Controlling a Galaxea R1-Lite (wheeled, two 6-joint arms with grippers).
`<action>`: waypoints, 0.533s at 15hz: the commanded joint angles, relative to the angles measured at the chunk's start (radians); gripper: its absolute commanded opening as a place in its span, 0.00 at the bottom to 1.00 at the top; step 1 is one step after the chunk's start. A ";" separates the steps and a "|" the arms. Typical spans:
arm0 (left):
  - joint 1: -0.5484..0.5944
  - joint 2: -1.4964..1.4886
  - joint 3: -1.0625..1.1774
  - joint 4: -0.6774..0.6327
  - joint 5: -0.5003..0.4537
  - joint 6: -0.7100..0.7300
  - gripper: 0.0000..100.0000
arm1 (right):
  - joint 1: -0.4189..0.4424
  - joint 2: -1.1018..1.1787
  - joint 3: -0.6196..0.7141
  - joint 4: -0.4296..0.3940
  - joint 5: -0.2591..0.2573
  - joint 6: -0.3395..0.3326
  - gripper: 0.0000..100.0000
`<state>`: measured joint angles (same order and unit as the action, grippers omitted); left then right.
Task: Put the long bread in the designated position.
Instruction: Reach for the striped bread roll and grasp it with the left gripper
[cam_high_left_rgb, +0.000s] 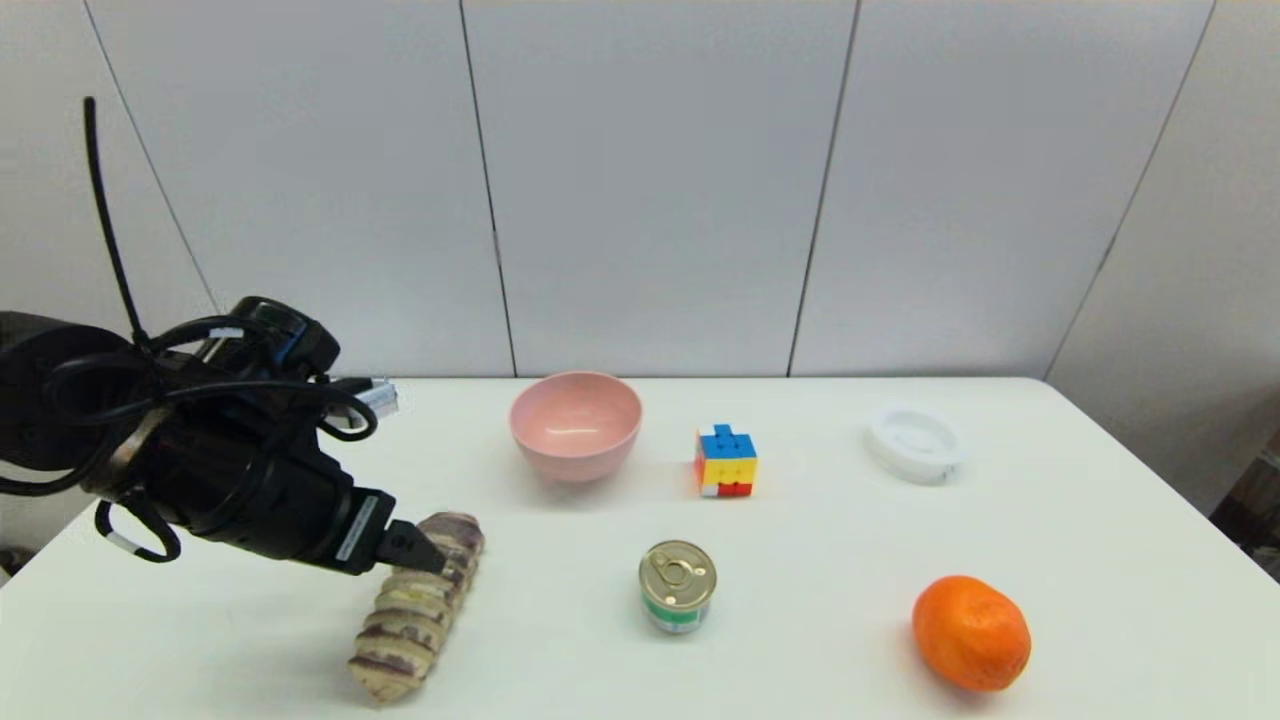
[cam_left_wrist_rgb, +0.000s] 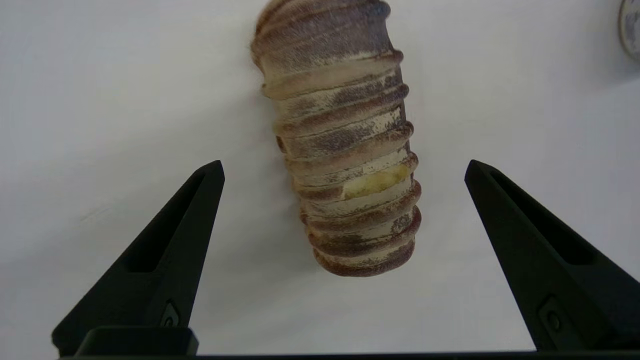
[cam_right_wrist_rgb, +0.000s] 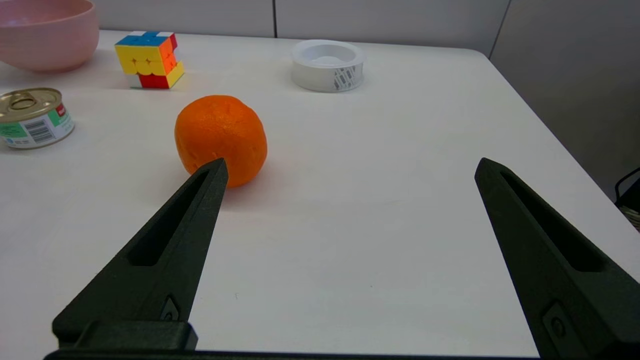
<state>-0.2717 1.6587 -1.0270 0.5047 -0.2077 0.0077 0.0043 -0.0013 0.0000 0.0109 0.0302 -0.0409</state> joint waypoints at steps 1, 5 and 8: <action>-0.027 0.046 0.004 0.000 -0.001 0.000 1.00 | 0.000 0.001 0.000 0.000 0.000 0.001 1.00; -0.049 0.087 0.001 -0.005 0.001 -0.003 1.00 | 0.000 0.001 0.000 0.000 0.000 -0.001 1.00; -0.075 0.107 0.002 -0.005 0.001 -0.023 1.00 | 0.000 0.001 0.000 0.000 0.000 0.001 1.00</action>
<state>-0.3309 1.7477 -1.0247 0.4972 -0.2064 -0.0057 0.0043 -0.0013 0.0000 0.0104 0.0302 -0.0404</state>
